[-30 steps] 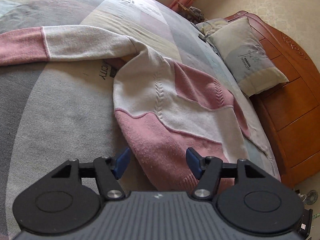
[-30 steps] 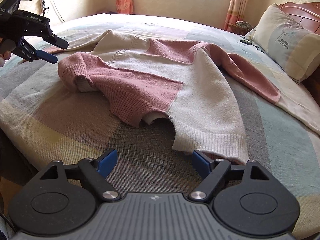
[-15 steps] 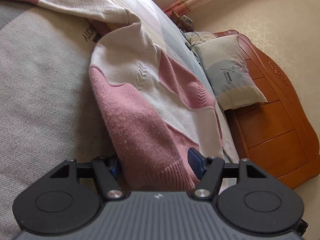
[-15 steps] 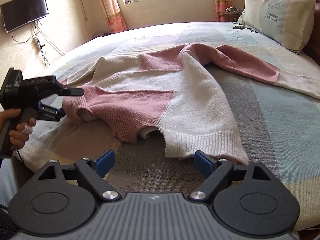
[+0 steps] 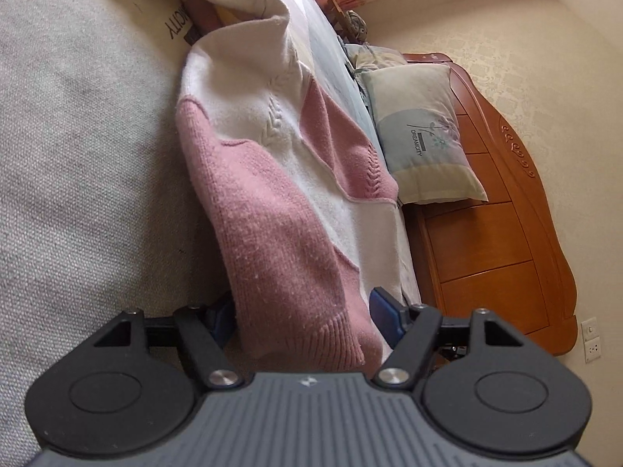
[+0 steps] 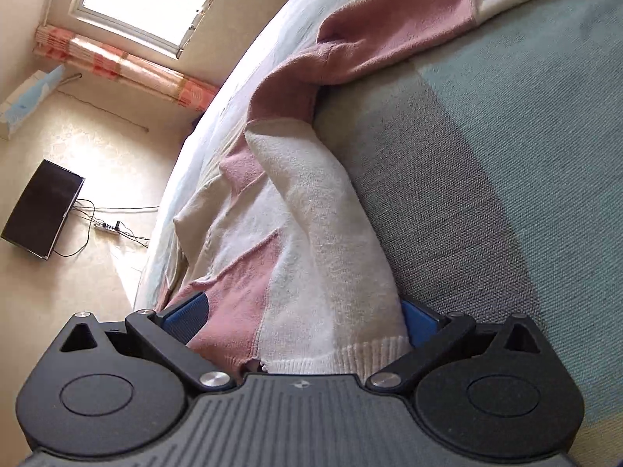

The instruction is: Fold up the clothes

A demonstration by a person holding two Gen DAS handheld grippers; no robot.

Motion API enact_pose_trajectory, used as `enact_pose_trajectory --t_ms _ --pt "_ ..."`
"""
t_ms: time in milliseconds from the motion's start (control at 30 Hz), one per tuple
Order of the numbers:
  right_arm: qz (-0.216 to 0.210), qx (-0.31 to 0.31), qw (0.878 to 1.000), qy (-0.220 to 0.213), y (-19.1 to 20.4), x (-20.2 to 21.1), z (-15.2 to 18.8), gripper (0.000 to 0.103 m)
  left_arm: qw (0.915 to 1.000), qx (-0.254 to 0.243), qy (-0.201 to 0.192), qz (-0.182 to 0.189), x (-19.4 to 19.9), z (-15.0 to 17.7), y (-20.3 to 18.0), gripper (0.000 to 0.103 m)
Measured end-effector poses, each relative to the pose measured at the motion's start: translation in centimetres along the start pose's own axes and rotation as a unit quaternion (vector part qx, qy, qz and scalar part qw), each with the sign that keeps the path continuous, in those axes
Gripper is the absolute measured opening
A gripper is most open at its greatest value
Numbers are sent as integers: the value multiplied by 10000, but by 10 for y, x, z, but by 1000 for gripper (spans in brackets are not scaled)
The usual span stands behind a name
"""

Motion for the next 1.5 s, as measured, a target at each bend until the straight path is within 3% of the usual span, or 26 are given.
enact_pose_trajectory --t_ms 67,167,267,333,400,467,633,767,833,900,933,967,1067,1367,1500 --pt "-23 81 10000 11 2 -16 -7 103 9999 111 -75 -30 -8 -8 0 70" --pt "-128 -324 9994 40 -2 -30 -22 103 9997 244 19 -74 -13 -9 -4 70" --pt "-240 -319 9986 345 2 -28 -13 103 9998 88 193 60 -6 2 0 70" --pt "-365 -188 9983 417 3 -23 -2 103 9996 233 134 85 -6 0 8 61" --pt "-453 -103 9982 388 2 -20 4 103 9987 480 99 -112 -14 -8 17 32" --pt "-440 -127 9983 364 2 -27 -3 103 9979 575 131 -274 -25 -14 22 20" --pt "-227 -102 9990 361 10 -45 -16 103 9980 579 144 -224 -27 -9 21 20" --pt "-441 3 9971 617 14 -35 7 102 9986 499 98 -169 -22 -5 22 17" --pt "-489 179 9968 605 11 -30 14 92 9989 294 111 -345 -28 -7 16 16" --pt "-264 -241 9984 446 -7 -31 3 61 9988 95 108 -476 -32 -9 11 16" --pt "-163 -481 9980 372 -18 -32 -2 19 9988 110 88 -470 -30 -8 11 16" --pt "-199 -587 9975 331 -23 -34 -2 10 9988 141 67 -459 -29 -8 12 16" --pt "-276 -850 9958 216 -37 -36 -4 11 9987 78 -66 -501 -19 -4 6 15" --pt "287 -237 9993 65 -5 -28 -3 14 9952 -730 -496 -417 34 3 -56 8" --pt "208 53 9998 -12 14 -7 -4 14 9910 -1087 -686 -378 58 6 -83 7"
Point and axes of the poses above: each gripper's, at about its wrist camera, not at the fingertips, and x roughly against the way its jaws point, y to its left, z to its underside, the point moved 2 cm from there along -x, roughly the way its jaws point, and after that the axes turned 6 degrees about -y, right-handed, at the moved point
